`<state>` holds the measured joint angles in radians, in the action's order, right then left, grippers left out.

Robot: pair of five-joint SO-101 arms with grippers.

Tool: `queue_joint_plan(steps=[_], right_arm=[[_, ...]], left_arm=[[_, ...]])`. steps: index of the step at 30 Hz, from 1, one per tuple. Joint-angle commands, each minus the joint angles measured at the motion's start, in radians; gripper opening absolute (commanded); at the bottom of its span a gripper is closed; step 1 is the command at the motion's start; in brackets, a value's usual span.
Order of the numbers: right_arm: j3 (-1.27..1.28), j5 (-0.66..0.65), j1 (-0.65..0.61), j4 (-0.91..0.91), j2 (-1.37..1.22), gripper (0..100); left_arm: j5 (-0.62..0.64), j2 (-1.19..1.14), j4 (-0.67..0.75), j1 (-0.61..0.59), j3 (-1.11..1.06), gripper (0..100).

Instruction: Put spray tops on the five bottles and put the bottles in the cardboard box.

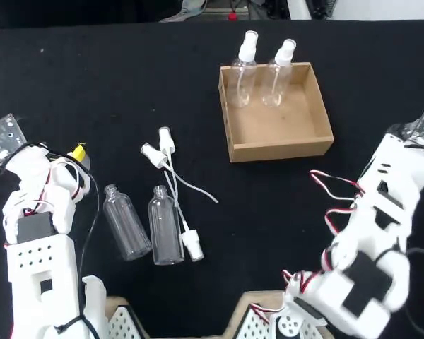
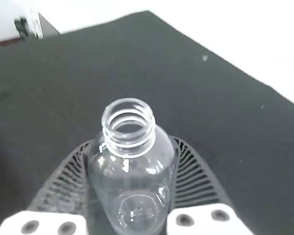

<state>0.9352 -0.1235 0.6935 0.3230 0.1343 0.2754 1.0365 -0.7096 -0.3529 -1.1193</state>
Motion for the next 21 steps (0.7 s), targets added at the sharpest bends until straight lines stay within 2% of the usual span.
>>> queue_joint_plan(steps=[1,6,10,15,21], right_arm=[[-0.004,0.008,-0.011,-0.319,0.344,1.8],[-0.104,0.0,-0.173,-0.931,0.72,2.1],[-0.174,-0.002,-0.373,-1.257,0.909,2.1],[-0.156,0.006,-0.624,-1.39,1.012,1.8],[-0.068,0.006,-0.669,-1.395,1.078,1.8]], left_arm=[[0.008,0.011,0.017,0.007,0.065,21],[0.0,0.006,0.015,0.007,0.079,21],[-0.06,-0.028,-0.069,0.025,0.185,21],[-0.072,-0.278,-0.239,0.143,0.433,21],[-0.066,-0.684,-0.399,0.302,0.687,21]])
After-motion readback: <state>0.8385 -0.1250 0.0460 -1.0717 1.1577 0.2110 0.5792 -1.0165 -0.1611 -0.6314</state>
